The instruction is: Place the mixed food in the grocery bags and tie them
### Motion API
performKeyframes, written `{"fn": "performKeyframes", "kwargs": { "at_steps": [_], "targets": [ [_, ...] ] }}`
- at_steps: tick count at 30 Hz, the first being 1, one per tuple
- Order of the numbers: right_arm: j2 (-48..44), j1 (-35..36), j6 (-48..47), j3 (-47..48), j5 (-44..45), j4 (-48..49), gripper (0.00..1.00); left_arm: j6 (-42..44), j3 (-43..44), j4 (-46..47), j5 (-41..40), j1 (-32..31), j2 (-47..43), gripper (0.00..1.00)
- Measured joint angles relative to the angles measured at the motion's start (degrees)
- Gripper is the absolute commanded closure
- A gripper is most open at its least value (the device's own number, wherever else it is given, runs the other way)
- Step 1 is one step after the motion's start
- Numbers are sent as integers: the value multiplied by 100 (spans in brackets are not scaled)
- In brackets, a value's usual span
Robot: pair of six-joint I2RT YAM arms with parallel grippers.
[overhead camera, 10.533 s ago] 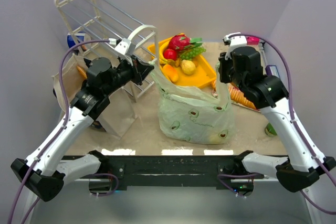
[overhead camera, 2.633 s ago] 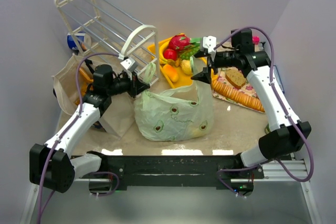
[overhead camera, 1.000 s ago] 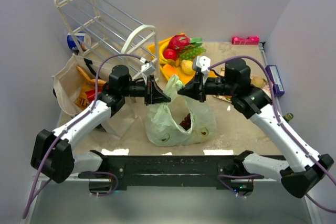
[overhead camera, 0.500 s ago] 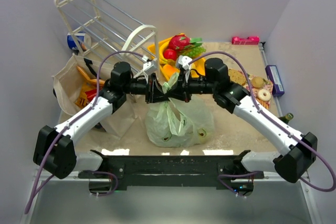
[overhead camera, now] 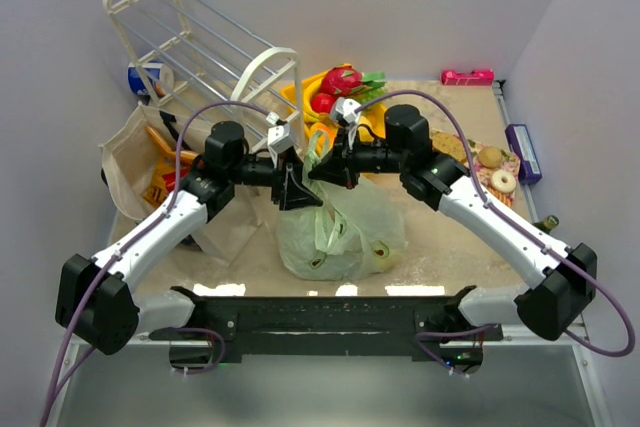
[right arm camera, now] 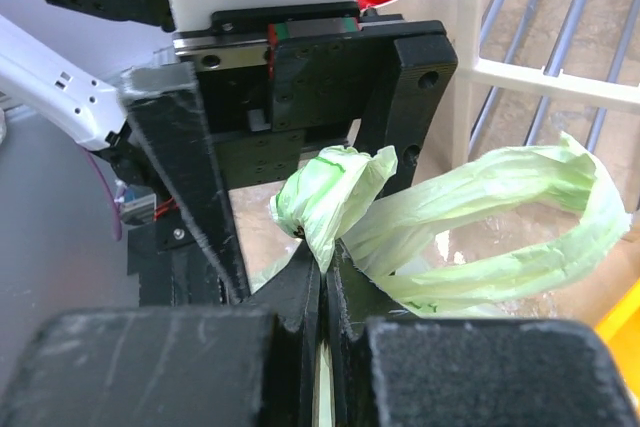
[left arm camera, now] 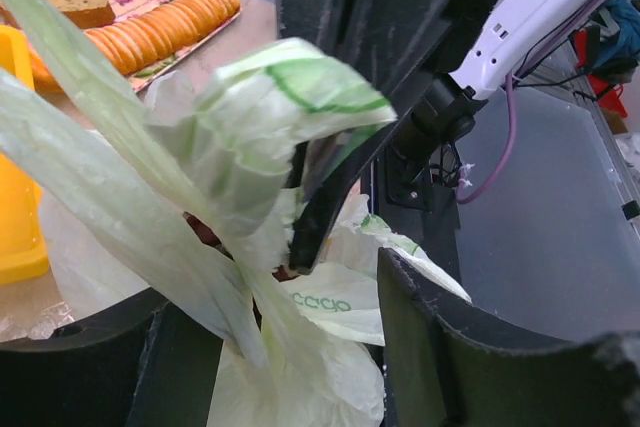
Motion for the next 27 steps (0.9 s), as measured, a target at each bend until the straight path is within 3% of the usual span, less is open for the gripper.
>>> {"fn": "performKeyframes", "kwargs": {
  "at_steps": [9, 13, 27],
  "targets": [
    [192, 0, 249, 35, -74, 136, 100, -361, -175, 540, -304, -35, -24, 34],
    [192, 0, 420, 35, -96, 291, 100, -632, -350, 907, -525, -87, -31, 38],
    [190, -7, 680, -149, -48, 525, 100, -1574, -997, 2240, -1086, -192, -140, 76]
  ]
}}
